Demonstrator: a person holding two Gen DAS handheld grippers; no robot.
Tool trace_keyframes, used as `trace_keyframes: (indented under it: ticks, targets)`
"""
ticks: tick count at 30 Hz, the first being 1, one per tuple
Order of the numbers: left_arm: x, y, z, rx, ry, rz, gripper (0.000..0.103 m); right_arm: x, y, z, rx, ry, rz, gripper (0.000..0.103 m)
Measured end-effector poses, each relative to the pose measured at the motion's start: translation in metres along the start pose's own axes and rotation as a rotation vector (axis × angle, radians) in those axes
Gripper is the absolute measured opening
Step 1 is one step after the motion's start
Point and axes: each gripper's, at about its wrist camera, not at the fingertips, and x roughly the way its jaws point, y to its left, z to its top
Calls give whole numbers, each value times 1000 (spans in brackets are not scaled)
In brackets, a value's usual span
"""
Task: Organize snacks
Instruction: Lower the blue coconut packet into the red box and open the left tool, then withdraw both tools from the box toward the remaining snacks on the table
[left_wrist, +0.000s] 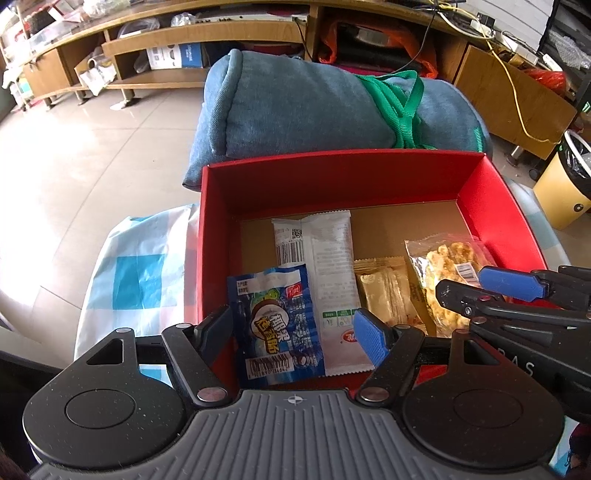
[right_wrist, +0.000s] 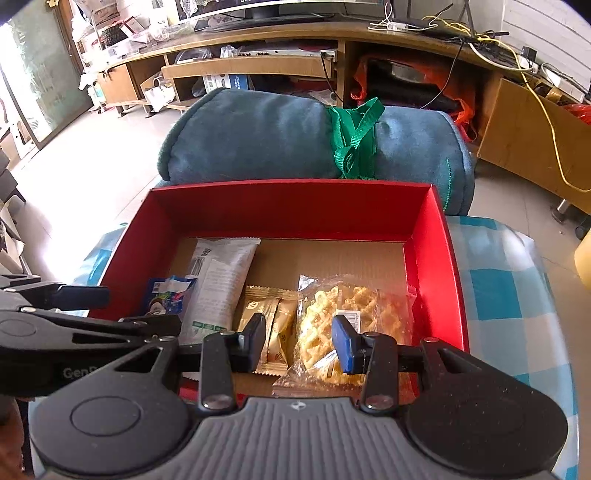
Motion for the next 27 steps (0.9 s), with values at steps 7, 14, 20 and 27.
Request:
trace_keyframes:
  ticks: [7,14,20,27]
  targets:
    - [-13,2,-6,-1,-17,-27,79,-17,4,-5,3,-16,2,36]
    - [-23,4,-17,-1,-18,-63,81,-29,3,-20,3,3,2,39]
    - [-35,-4,-30,33,-27,-102,81,-44,-3,-43,12,24,-12,41]
    - [-40,-20,-47,67,-11,-149,82,-66,-14,-62,38,20,-29,43]
